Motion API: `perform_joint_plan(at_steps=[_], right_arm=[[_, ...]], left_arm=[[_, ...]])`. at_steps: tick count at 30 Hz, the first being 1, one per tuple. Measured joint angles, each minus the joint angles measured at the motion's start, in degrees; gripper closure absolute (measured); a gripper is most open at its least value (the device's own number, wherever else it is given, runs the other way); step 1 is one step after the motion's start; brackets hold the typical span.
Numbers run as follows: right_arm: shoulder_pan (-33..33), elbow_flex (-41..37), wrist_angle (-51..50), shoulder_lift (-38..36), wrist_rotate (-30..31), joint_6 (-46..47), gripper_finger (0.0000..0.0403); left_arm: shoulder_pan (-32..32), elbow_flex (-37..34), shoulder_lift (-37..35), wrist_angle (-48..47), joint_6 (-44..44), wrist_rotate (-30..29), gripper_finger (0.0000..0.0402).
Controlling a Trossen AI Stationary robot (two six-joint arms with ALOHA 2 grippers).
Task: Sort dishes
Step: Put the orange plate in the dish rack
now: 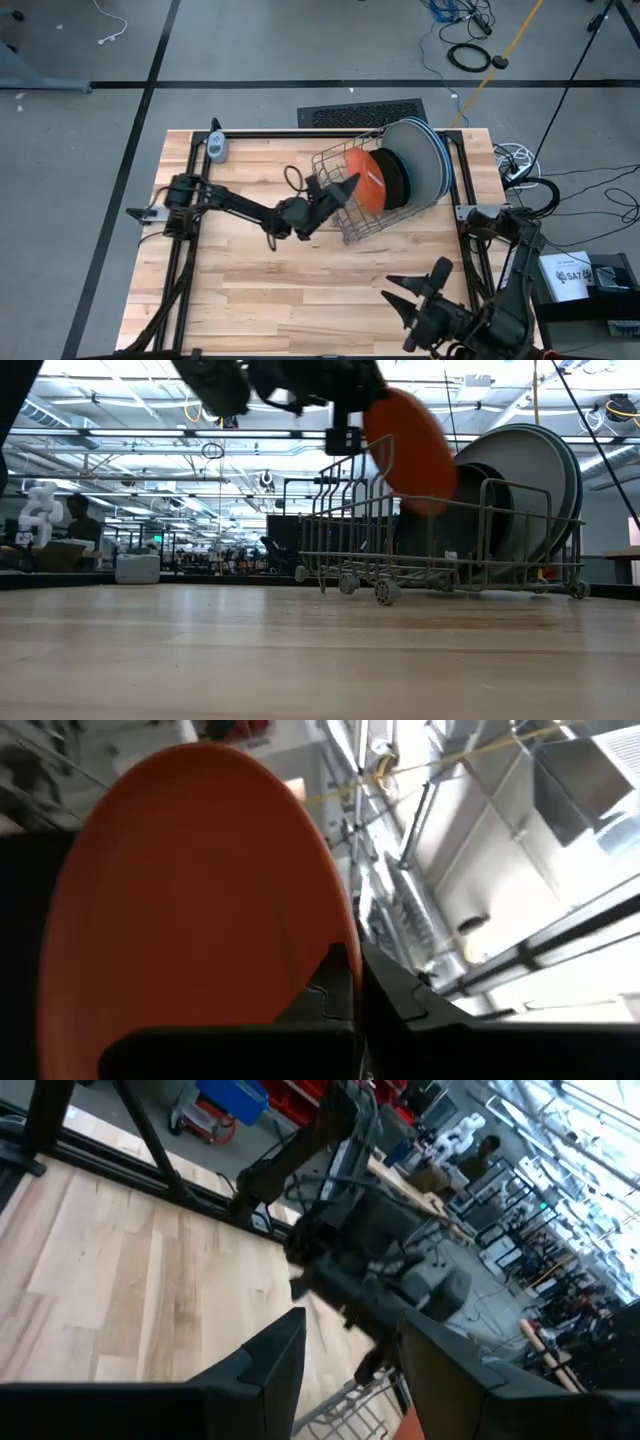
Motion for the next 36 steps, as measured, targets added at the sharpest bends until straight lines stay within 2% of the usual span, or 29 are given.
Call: perform_joint_plan(at_steps=[3,6,14,17,22,24,30,33,36], right_arm=[[0.8,0.0,0.0,0.0,0.9,0.0,0.025],[1.4,0.0,0.0,0.0,1.0,0.0,0.025],[2.7,0.0,0.0,0.0,1.1,-0.1,0.025],[3.4,0.0,0.0,0.0,1.1,-0.3,0.025],[5.0,0.0,0.0,0.0,2.6,-0.5,0.025],[5.7,0.0,0.0,0.0,2.8,-0.5,0.025],[7.8,0.0,0.0,0.0,5.7,-0.3,0.025],[8.4,0.0,0.0,0.0,6.9,-0.1,0.025],[8.6,0.0,0.1,0.0,7.4,-0.1,0.025]], left_arm=[[-0.2,4.5,3.7,0.2,0.0,1.7,0.0401],[-0.7,8.0,6.3,-0.1,4.4,3.0,0.0401],[-1.5,14.5,5.7,-3.1,18.3,1.7,0.0401],[-1.6,18.8,5.1,-9.3,20.6,0.7,0.0401],[-1.6,26.9,6.0,-29.8,14.7,2.5,0.0401],[-1.6,28.3,6.1,-34.1,14.1,1.8,0.0401],[-1.8,27.8,6.4,-33.0,8.7,-0.5,0.0401],[-1.5,27.9,8.8,-27.4,8.5,-0.9,0.0401],[-1.5,27.8,12.8,-17.8,8.7,-0.9,0.0401]])
